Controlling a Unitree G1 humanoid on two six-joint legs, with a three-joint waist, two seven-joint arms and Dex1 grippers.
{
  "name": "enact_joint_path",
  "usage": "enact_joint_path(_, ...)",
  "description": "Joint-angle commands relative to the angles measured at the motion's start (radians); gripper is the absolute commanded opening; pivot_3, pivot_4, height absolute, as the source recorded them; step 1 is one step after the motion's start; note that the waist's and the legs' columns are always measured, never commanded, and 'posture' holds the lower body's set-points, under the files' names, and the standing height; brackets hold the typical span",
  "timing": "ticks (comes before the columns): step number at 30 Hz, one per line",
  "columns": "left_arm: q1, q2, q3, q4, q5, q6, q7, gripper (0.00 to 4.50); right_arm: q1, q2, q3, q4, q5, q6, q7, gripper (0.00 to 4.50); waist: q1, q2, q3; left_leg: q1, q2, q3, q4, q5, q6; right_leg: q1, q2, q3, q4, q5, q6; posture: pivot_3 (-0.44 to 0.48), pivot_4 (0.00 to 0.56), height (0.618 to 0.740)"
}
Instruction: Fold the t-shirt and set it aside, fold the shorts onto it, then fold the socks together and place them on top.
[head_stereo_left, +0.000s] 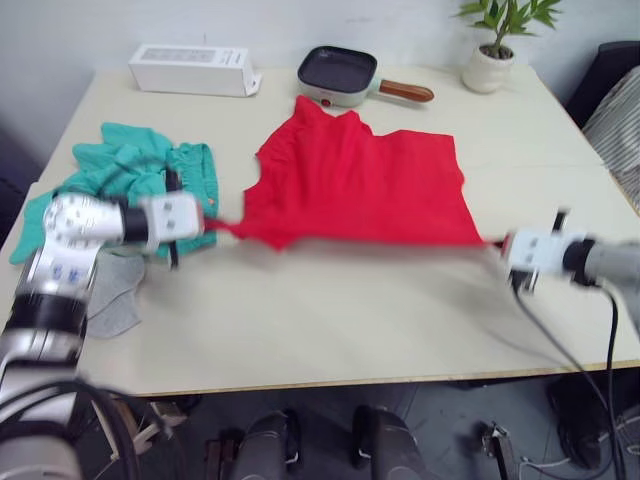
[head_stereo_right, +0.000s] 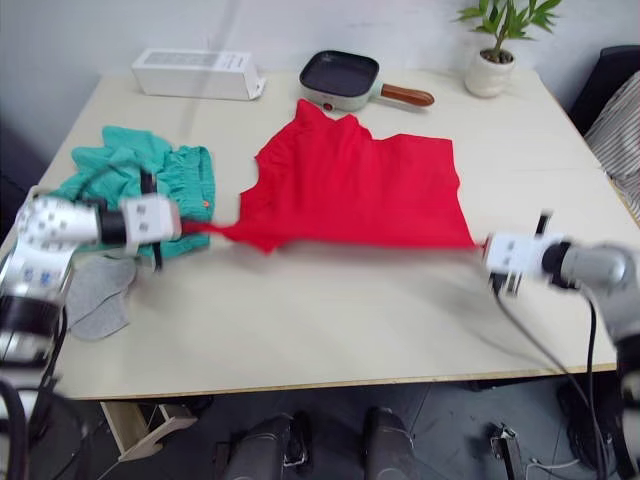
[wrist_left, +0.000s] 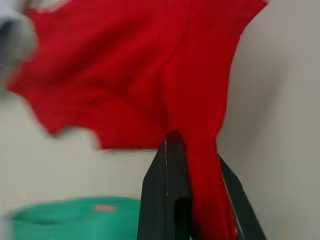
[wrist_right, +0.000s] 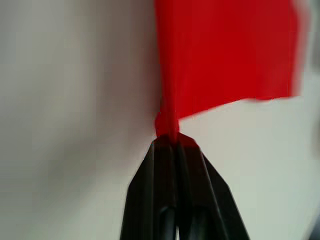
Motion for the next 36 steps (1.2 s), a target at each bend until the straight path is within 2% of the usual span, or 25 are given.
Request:
enact_joint_path(1, 0.195, 0.101, 0.12, -0.359, -0.126, 0.268, -0.015, 0.0, 0.185, -0.052, -0.094, -0.232, 0.015, 0.237, 0.023, 0.04, 0.007, -0.001, -0.001, 0.0, 0.001, -0.001, 0.002, 0.0, 0.0, 0.002, 0.0, -0.001, 0.001, 0.0, 0.0, 0.0, 0.15, 0.74)
enact_joint_path(2, 0.264, 0.107, 0.133, -0.443, -0.15, 0.334, -0.003, 0.0, 0.246, -0.061, -0.106, -0.27, 0.005, 0.281, 0.027, 0.04, 0.011, -0.001, -0.001, 0.001, 0.002, -0.004, 0.004, 0.0, 0.0, 0.005, 0.001, -0.002, 0.0, 0.0, -0.001, 0.0, 0.15, 0.74)
enact_joint_path(3, 0.325, 0.114, 0.141, -0.516, -0.168, 0.371, 0.0, 0.0, 0.3, -0.07, -0.122, -0.309, 0.01, 0.334, 0.042, 0.04, 0.015, 0.001, -0.001, 0.009, 0.002, -0.006, 0.004, 0.0, -0.001, 0.015, 0.0, -0.002, -0.003, -0.001, -0.001, 0.0, 0.15, 0.74)
enact_joint_path(6, 0.414, 0.119, 0.157, -0.618, -0.171, 0.436, 0.021, 0.0, 0.415, -0.124, -0.163, -0.404, 0.034, 0.503, 0.123, 0.04, 0.04, 0.004, -0.004, 0.025, 0.002, -0.011, 0.002, -0.012, -0.004, 0.035, -0.004, 0.003, -0.016, -0.002, -0.003, 0.0, 0.15, 0.74)
enact_joint_path(9, 0.44, 0.11, 0.166, -0.663, -0.178, 0.477, 0.04, 0.0, 0.492, -0.175, -0.203, -0.483, 0.083, 0.631, 0.208, 0.04, 0.063, 0.003, -0.005, 0.031, 0.001, -0.017, 0.001, -0.016, -0.002, 0.036, 0.002, 0.027, -0.019, -0.009, -0.005, 0.0, 0.15, 0.74)
enact_joint_path(12, 0.445, 0.111, 0.158, -0.685, -0.181, 0.499, 0.036, 0.0, 0.542, -0.212, -0.248, -0.553, 0.162, 0.722, 0.301, 0.04, 0.067, 0.002, -0.006, 0.031, 0.002, -0.018, -0.003, -0.015, -0.012, 0.036, 0.006, 0.034, -0.019, -0.009, -0.005, 0.0, 0.15, 0.74)
enact_joint_path(18, 0.391, 0.088, 0.117, -0.676, -0.19, 0.542, 0.023, 0.0, 0.538, -0.205, -0.286, -0.533, 0.216, 0.716, 0.331, 0.04, 0.064, 0.001, -0.006, 0.031, 0.008, -0.015, -0.008, -0.013, -0.013, 0.036, 0.016, 0.033, -0.021, -0.01, -0.007, 0.0, 0.15, 0.74)
enact_joint_path(22, 0.298, 0.066, 0.056, -0.604, -0.169, 0.545, -0.008, 0.0, 0.545, -0.234, -0.297, -0.508, 0.304, 0.79, 0.442, 0.04, 0.066, 0.001, -0.006, 0.031, 0.008, -0.012, -0.006, -0.012, -0.012, 0.036, 0.022, 0.03, -0.021, -0.01, -0.006, 0.0, 0.15, 0.74)
enact_joint_path(30, 0.193, 0.033, -0.027, -0.514, -0.164, 0.559, -0.079, 0.0, 0.625, -0.319, -0.368, -0.449, 0.37, 0.839, 0.605, 0.04, 0.061, 0.001, -0.006, 0.031, 0.009, -0.009, -0.004, -0.014, -0.014, 0.035, 0.015, 0.038, -0.021, -0.009, -0.005, 0.0, 0.15, 0.74)
enact_joint_path(36, 0.119, -0.028, -0.088, -0.433, -0.146, 0.587, -0.094, 0.0, 0.534, -0.273, -0.332, -0.398, 0.44, 0.886, 0.598, 0.04, 0.059, 0.002, -0.006, 0.032, 0.01, -0.009, -0.003, -0.013, -0.012, 0.034, 0.015, 0.038, -0.017, -0.009, -0.005, 0.0, 0.15, 0.74)
